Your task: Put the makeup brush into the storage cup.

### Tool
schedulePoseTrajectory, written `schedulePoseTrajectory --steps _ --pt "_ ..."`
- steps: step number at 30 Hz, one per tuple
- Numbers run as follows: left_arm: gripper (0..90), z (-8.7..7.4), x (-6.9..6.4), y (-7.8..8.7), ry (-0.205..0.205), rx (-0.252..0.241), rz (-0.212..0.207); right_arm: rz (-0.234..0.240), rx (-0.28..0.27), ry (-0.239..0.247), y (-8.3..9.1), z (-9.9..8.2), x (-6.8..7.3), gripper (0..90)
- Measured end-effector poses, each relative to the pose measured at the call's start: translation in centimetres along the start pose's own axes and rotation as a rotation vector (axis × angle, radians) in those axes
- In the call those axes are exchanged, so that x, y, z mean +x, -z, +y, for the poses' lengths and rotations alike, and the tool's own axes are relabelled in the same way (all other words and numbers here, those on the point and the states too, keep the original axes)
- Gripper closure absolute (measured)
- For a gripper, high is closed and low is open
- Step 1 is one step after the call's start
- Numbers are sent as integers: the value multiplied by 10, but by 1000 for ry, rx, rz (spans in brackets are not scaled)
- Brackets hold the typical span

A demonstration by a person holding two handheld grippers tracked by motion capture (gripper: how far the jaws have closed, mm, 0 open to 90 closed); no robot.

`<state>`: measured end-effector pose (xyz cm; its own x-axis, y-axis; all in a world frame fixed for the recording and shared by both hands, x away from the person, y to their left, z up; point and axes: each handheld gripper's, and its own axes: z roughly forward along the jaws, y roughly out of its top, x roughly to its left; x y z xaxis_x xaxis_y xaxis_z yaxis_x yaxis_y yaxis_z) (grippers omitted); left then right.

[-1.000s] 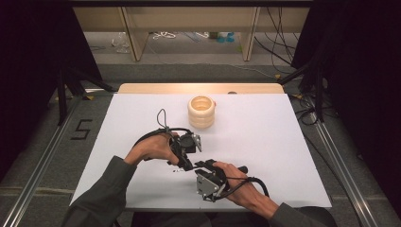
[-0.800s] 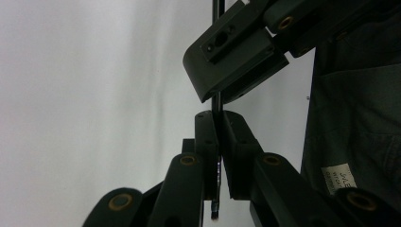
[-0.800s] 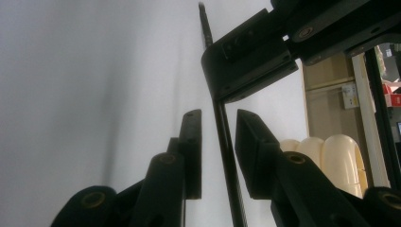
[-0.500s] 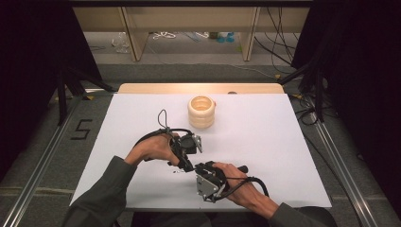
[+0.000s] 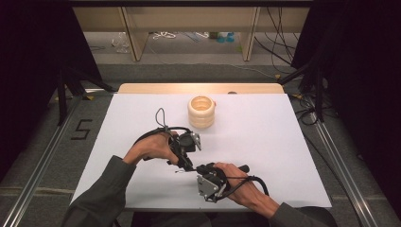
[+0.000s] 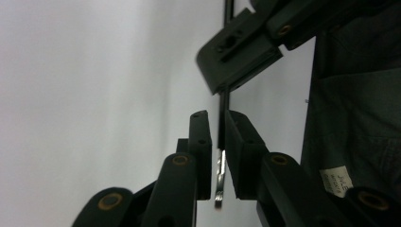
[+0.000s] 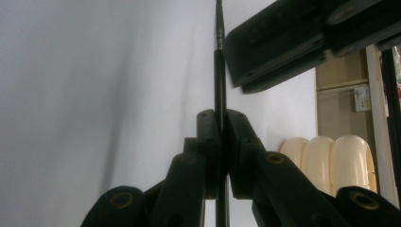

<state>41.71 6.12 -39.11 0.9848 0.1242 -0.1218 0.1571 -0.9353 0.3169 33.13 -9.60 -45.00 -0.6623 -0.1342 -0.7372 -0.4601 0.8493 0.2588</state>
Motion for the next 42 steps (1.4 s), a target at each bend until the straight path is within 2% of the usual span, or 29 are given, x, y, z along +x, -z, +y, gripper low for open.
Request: schedulePoseTrajectory --steps 1,2,4,5,6,8,9,10,12,13,14,15,17,18,20,21,22,23,25,26,27,29,30,32,34,36,40,41,42 --pt "773 -1 0 2 11 -17 8 1 -2 -19 0 0 0 855" --pt "758 -3 1 4 17 -25 13 2 -17 0 0 -1 -2 855" --pt "711 -5 2 9 17 -37 25 6 -15 -22 1 -2 -3 855" --pt "696 -6 1 8 43 -73 34 7 -23 -12 1 -3 -4 855" --pt "672 -7 2 10 44 -81 42 14 -5 -82 3 -4 -2 855" --pt "604 -9 4 13 47 -99 60 19 -10 -85 4 -6 -5 855" --pt "574 -9 4 14 65 -117 75 11 -9 -102 5 -8 -5 855" --pt "534 -10 5 16 53 -113 93 9 -5 -116 7 -10 -6 855" --pt "482 -10 6 16 87 -163 112 21 -9 -114 8 -13 -9 855" --pt "455 -11 7 18 79 -169 122 3 -7 -138 9 -15 -9 855" --pt "426 -12 7 18 100 -200 130 1 -13 -146 10 -17 -11 855" --pt "406 -12 7 19 102 -210 137 19 -19 -144 11 -19 -12 855" --pt "372 -15 9 21 107 -243 168 0 -32 -137 12 -24 -17 855" --pt "350 -17 10 23 117 -255 177 16 -26 -168 13 -27 -17 855" --pt "332 -20 10 25 159 -308 187 -5 -22 -210 15 -32 -18 855" --pt "318 -22 11 27 156 -318 196 2 -31 -215 16 -34 -20 855" --pt "308 -24 12 28 152 -323 206 -18 -50 -205 16 -38 -23 855" --pt "304 -26 12 30 140 -328 223 4 -49 -236 17 -40 -24 855" --pt "293 -28 11 30 145 -364 237 -7 -64 -271 19 -44 -28 855" --pt "283 -29 10 31 132 -360 243 -5 -61 -315 20 -45 -27 855" --pt "279 -30 9 31 136 -378 254 -4 -66 -335 21 -47 -28 855" --pt "272 -31 6 31 154 -427 266 4 -96 -448 22 -49 -27 854" --pt "266 -32 6 34 132 -411 273 -2 -102 -446 23 -51 -29 855" --pt "248 -32 3 36 124 -430 303 2 -126 -498 23 -55 -31 855" --pt "247 -33 -2 35 163 -492 308 -15 -142 -538 24 -58 -33 854" --pt "243 -34 -4 35 179 -526 310 -14 -158 -576 25 -62 -35 855" --pt "226 -38 -7 31 196 -546 315 -16 -195 -646 26 -68 -37 854" --pt "225 -39 -7 29 209 -562 317 -12 -202 -659 26 -69 -38 855" --pt "225 -40 -6 28 203 -580 318 -13 -215 -678 26 -71 -38 854"
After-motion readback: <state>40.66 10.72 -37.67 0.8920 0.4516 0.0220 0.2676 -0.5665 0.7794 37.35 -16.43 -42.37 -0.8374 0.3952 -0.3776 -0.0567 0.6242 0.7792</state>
